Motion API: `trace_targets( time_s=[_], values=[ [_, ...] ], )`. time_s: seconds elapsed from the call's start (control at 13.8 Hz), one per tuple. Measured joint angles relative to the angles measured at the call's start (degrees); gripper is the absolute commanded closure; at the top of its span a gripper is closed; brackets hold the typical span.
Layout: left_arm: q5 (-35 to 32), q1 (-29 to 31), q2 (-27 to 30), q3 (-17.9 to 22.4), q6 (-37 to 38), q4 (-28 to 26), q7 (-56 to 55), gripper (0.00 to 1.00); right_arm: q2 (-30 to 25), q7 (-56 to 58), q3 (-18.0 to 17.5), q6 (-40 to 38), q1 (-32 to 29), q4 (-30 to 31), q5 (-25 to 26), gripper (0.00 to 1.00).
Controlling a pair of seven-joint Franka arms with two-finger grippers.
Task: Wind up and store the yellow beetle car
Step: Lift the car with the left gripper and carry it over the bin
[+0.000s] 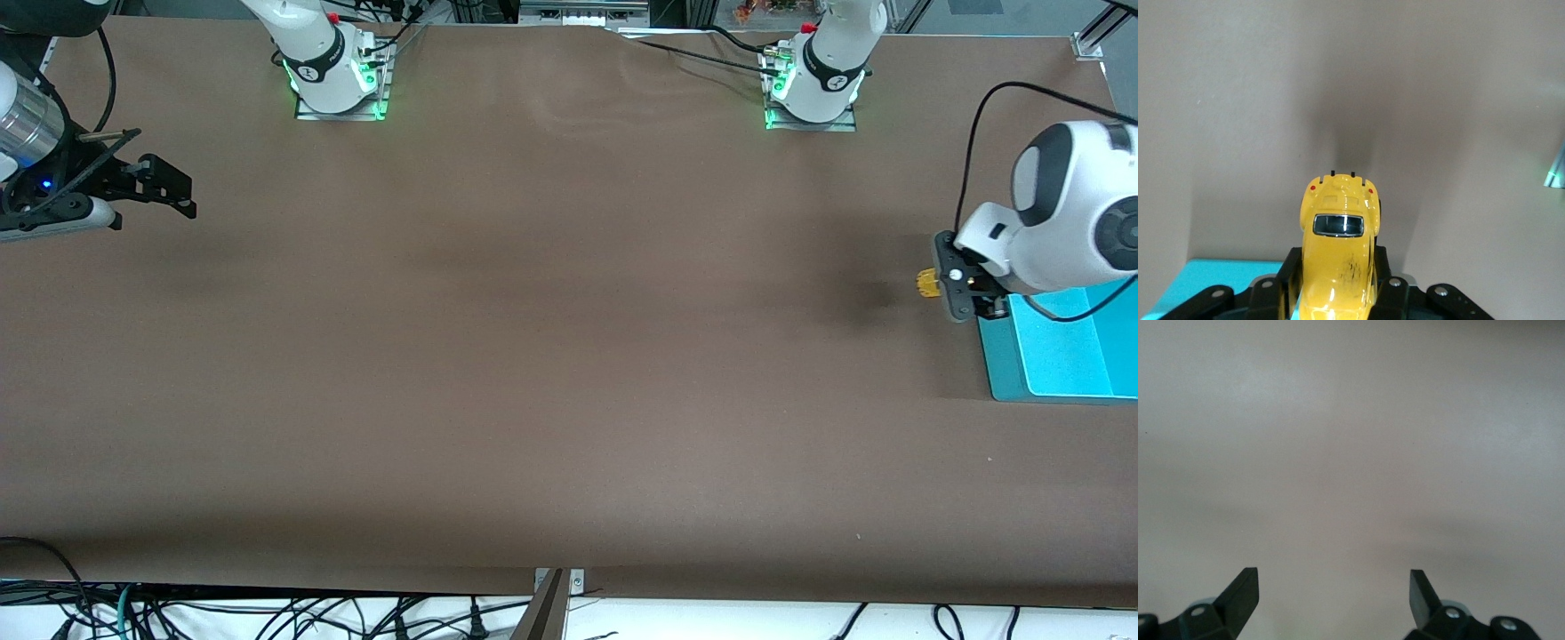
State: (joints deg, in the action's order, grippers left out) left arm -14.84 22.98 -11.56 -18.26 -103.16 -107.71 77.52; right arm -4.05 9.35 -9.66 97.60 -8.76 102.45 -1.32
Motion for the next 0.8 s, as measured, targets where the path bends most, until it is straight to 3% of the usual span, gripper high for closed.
trace_targets(
  time_s=[0.29,0.8],
  values=[
    [-1.39,6.66,-1.05,1.04,4.03,5.38,4.85,0.88,0.01,0.0,0.0,-0.01,0.0,-0.07,0.0,0.0],
    [-14.09,14.52,-6.05,1.29,2.08,8.27,12.87,0.87,0.04,0.0,0.01,-0.04,0.0,-0.19,0.0,0.0]
  ],
)
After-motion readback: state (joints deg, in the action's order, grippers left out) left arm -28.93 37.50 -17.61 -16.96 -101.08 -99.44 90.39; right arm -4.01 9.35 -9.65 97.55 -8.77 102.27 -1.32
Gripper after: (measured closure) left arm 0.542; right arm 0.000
